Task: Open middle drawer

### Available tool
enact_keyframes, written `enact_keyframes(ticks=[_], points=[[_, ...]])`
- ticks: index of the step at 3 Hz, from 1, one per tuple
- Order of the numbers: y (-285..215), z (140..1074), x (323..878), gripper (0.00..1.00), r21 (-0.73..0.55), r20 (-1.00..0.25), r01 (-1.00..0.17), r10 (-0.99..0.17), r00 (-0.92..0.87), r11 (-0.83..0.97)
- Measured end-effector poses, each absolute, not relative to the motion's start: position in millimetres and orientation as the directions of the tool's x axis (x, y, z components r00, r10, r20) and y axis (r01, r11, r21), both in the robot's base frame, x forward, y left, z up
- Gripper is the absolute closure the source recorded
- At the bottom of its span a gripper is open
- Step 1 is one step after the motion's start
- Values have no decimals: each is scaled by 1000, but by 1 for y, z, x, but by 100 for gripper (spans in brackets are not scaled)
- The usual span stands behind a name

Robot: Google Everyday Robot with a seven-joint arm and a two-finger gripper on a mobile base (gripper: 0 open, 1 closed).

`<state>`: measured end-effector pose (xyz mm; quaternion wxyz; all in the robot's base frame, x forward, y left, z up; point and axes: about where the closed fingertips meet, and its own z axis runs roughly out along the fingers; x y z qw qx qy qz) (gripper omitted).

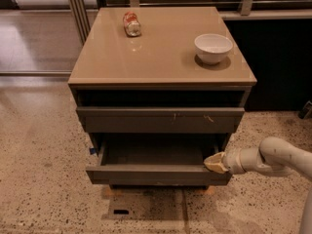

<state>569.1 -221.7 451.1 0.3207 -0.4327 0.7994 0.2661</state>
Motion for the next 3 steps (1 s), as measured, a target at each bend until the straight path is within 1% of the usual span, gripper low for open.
enact_keyframes(ticks=[1, 2, 3], points=[[-222, 455, 569, 100, 148, -743, -862, -521, -420, 484], [-212, 460, 534, 100, 249, -775, -836, -416, -475, 489], [-212, 460, 534, 100, 249, -775, -836, -416, -475, 489]])
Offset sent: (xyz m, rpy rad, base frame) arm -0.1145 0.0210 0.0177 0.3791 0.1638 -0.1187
